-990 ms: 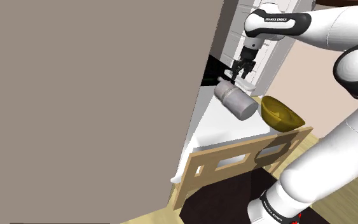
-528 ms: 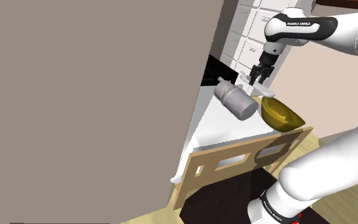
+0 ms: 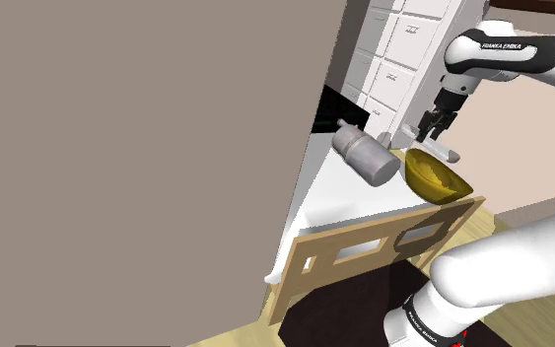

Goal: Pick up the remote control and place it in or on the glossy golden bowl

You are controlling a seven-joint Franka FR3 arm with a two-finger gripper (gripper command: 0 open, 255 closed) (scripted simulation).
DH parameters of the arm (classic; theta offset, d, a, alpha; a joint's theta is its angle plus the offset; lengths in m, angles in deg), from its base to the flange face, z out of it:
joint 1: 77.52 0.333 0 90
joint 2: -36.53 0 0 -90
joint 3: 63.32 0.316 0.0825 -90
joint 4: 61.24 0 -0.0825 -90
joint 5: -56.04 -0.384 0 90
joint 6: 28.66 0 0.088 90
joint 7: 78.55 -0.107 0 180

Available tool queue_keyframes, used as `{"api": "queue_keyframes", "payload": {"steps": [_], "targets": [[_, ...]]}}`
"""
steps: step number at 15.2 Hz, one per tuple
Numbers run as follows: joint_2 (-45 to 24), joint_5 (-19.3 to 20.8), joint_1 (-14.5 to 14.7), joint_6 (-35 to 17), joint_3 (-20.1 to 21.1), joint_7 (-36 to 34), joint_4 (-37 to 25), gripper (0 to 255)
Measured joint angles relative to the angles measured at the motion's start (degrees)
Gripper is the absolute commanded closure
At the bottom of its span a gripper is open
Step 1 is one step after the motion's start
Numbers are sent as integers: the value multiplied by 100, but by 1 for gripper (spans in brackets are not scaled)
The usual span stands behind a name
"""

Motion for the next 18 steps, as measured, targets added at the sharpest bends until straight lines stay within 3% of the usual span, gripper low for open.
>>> {"api": "queue_keyframes", "payload": {"steps": [7, 18], "targets": [[373, 346, -360, 109, -519, 760, 167, 255], [423, 456, -432, -654, -659, 785, 973, 255]]}}
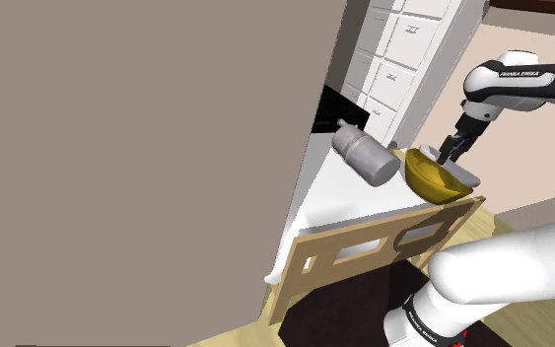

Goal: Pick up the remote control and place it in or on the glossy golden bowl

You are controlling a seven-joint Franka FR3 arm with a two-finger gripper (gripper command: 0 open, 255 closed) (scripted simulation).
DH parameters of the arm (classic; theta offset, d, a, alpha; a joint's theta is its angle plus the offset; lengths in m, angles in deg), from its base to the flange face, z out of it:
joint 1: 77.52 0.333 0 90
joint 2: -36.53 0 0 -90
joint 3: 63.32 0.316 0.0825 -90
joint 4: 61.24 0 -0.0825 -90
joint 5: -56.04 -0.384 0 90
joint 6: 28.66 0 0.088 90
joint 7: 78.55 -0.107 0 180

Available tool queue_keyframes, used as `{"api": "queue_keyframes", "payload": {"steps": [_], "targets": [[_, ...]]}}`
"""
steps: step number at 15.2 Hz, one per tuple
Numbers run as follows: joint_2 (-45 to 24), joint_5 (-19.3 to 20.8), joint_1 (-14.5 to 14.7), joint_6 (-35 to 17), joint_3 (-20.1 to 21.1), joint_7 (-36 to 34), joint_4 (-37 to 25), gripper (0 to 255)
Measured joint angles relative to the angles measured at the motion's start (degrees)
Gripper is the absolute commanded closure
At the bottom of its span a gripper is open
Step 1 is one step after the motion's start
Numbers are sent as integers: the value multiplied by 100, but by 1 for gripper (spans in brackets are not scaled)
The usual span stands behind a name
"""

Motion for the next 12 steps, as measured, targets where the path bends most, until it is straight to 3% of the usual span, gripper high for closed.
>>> {"api": "queue_keyframes", "payload": {"steps": [9, 10, 12], "targets": [[-23, 25, -15, -321, -55, 0, 275, 255], [-22, 26, -14, -322, -53, -3, 275, 0], [-33, 25, -12, -329, -55, -3, 288, 0]]}}
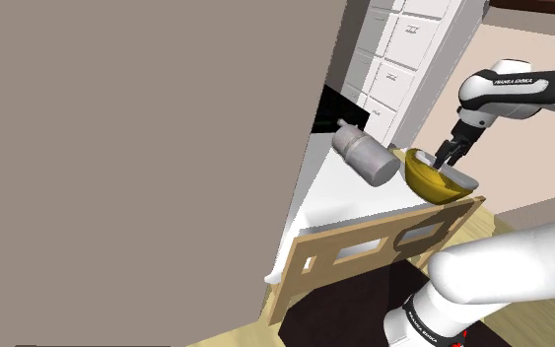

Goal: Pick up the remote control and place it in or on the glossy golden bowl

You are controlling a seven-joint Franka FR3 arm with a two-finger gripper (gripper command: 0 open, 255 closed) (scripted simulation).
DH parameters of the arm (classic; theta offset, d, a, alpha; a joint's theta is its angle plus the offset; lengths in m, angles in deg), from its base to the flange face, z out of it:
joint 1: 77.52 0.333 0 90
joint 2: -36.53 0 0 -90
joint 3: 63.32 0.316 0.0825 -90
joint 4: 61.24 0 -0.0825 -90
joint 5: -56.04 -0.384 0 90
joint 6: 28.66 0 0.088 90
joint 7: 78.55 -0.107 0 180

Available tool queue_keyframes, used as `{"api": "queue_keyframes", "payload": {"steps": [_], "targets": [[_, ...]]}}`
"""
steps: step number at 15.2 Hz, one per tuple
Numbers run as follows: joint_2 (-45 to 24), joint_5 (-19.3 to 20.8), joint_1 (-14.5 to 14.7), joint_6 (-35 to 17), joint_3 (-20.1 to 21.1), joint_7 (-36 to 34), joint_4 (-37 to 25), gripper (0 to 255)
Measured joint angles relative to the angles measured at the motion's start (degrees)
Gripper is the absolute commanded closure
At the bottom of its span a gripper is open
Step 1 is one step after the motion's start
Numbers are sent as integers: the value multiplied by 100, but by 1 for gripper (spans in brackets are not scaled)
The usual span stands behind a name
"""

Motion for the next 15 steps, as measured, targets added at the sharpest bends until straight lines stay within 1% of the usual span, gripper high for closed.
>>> {"api": "queue_keyframes", "payload": {"steps": [4, 8, 10, 15], "targets": [[-4, 0, 1, -2, 0, 0, 4, 0], [4, -57, 31, 534, 71, 27, -532, 0], [35, -60, 31, 684, 99, 26, -650, 0], [49, -61, 32, 729, 115, 15, -675, 0]]}}
